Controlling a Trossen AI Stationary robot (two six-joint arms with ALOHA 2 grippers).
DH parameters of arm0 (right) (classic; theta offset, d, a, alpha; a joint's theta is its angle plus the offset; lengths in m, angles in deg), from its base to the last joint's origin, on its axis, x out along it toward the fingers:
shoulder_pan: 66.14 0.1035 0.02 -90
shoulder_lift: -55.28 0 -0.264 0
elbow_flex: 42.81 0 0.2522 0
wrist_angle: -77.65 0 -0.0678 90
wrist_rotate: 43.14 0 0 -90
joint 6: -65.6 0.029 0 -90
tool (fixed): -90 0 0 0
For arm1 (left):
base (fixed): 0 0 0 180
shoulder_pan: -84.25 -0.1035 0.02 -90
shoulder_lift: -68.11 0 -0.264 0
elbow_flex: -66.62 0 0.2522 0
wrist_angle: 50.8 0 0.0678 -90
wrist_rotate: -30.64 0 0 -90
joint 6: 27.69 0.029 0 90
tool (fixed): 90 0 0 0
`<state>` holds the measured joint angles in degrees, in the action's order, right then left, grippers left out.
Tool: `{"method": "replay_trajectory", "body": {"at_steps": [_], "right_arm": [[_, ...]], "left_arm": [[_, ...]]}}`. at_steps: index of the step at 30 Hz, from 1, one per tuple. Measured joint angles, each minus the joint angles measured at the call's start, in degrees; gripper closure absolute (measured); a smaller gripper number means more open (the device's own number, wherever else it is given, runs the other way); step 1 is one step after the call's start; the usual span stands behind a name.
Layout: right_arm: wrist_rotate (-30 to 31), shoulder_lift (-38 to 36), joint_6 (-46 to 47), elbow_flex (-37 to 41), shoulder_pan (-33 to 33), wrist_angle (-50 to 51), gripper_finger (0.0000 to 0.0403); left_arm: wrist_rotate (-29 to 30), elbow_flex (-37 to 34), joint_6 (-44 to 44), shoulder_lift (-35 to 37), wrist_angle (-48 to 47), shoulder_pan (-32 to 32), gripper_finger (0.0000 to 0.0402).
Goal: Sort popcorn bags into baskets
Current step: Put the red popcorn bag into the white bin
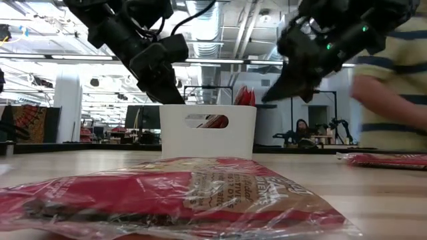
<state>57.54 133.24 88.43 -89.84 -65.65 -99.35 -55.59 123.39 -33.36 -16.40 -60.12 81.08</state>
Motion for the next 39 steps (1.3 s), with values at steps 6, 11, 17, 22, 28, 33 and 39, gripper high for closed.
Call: {"method": "replay_trajectory", "body": {"at_steps": [6, 11, 17, 22, 28, 33, 39], "right_arm": [[0.02, 9.43, 4.88, -0.1, -0.11, -5.86, 0.0394], [-0.03, 14.94, 6.71, -0.2, -0.08, -10.79, 0.0398], [-0.92, 19.5, 8.26, -0.2, -0.11, -14.94, 0.0393], [-1.7, 20.93, 8.4, -0.28, 0.0, -17.67, 0.0397], [-1.71, 20.91, 8.19, -0.2, -0.02, -18.51, 0.0396], [-1.69, 21.22, 7.32, -0.19, 0.26, -20.06, 0.0394], [-3.23, 24.74, 7.26, -0.75, 0.26, -23.74, 0.0398]], "left_arm": [[-0.17, 0.82, -0.48, 0.0, 0.23, -0.22, 0.0401], [-0.5, 1.63, 0.5, 0.0, -1.25, -0.16, 0.0401], [-0.64, 3.58, 0.64, -4.5, -2.61, -0.29, 0.0401], [-1.62, 11.87, 2.2, -12.99, -12.71, -0.16, 0.0401], [-2.47, 19.42, 4.8, -17.57, -23.63, -0.16, 0.0401], [-3.81, 20.31, 5.7, -17.97, -25.03, -0.4, 0.0401], [-3.99, 20.31, 5.7, -19.61, -20.81, -0.89, 0.0401]]}}
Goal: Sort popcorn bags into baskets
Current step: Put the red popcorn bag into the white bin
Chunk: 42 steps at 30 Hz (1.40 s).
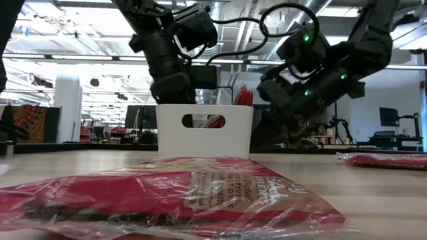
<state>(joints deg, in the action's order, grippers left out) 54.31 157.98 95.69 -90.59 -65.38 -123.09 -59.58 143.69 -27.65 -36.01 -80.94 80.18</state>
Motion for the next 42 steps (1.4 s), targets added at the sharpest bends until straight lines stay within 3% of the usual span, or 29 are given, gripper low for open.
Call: {"method": "replay_trajectory", "body": {"at_steps": [11, 28, 42], "right_arm": [[-1.25, 4.97, -0.83, -1.62, 0.35, -4.2, 0.0398], [-2.02, 5.04, -2.05, -1.9, -0.92, -5.47, 0.0392], [-1.34, 4.93, -2.08, -1.94, -0.94, -7.88, 0.0395]], "left_arm": [[4.41, 0.01, 0.16, -3.21, 8.04, -0.08, 0.0401], [-6.71, -0.17, -1.14, -1.51, 12.33, 0.95, 0.0401], [-5.2, -0.09, -0.48, -1.24, 9.14, 1.59, 0.0401]]}}
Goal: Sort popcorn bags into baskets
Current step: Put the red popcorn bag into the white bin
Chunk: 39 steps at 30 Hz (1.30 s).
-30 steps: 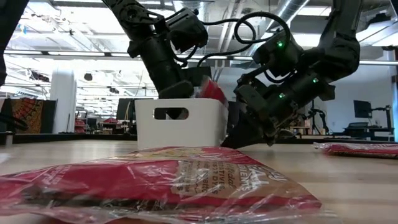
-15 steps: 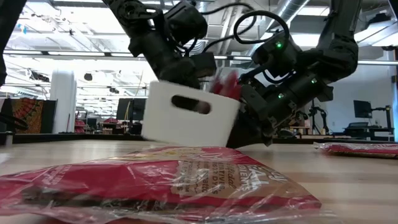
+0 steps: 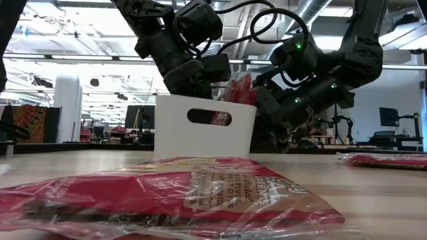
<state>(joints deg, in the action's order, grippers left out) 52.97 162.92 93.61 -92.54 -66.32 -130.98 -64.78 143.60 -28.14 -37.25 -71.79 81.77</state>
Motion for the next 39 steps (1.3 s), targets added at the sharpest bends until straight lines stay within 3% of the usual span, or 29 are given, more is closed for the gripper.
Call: {"method": "replay_trajectory", "body": {"at_steps": [9, 16, 24, 33, 39], "right_arm": [[0.0, -0.13, 0.44, -0.15, 1.16, -1.13, 0.0382], [-0.04, -0.13, 0.44, -0.13, 2.05, -1.71, 0.0397], [-0.13, -0.13, 0.46, -0.07, 2.08, -1.99, 0.038], [-0.24, -0.13, 0.46, 0.0, 2.08, -3.32, 0.0396], [-0.31, -0.13, 0.46, 0.02, 2.08, -3.41, 0.0379]], "left_arm": [[1.84, 0.09, 0.26, 2.73, -5.14, -0.04, 0.0401], [4.9, 0.09, 0.71, 7.09, -7.67, -0.04, 0.0401], [5.38, 0.09, 0.11, 7.28, -9.59, 0.47, 0.0401], [7.0, 0.09, -0.17, 7.3, -10.52, 1.42, 0.0401], [8.3, 0.09, -0.69, 7.37, -13.28, 1.54, 0.0401]]}}
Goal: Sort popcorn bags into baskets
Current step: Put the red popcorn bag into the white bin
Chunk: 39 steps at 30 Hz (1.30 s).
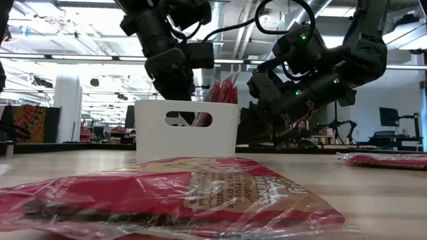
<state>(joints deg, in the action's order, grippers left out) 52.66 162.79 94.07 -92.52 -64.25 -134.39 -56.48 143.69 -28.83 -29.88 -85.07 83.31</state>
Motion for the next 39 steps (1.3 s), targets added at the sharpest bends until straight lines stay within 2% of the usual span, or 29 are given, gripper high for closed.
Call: {"method": "replay_trajectory", "body": {"at_steps": [7, 12, 19, 27, 39], "right_arm": [[0.0, 0.0, -0.02, 0.0, 0.0, -0.01, 0.0395], [0.0, 0.0, 0.0, 0.0, 0.0, -0.11, 0.0386], [0.33, 0.0, -0.46, 0.02, 0.73, -0.24, 0.0388], [0.28, 0.0, -0.62, 0.02, 0.72, -0.48, 0.0387], [-0.07, 0.15, -3.31, -1.51, 2.26, -0.06, 0.0395]], "left_arm": [[1.03, -0.02, -0.61, 1.22, -2.33, 0.64, 0.0401], [1.01, -0.03, -1.88, 1.98, -4.28, 0.78, 0.0401], [-0.99, -3.64, -6.02, -1.19, -4.59, 0.76, 0.0401], [-0.89, -3.96, -8.1, -1.31, -5.72, 0.76, 0.0401], [5.31, -4.61, -0.41, -3.52, 10.75, 0.74, 0.0402]]}}
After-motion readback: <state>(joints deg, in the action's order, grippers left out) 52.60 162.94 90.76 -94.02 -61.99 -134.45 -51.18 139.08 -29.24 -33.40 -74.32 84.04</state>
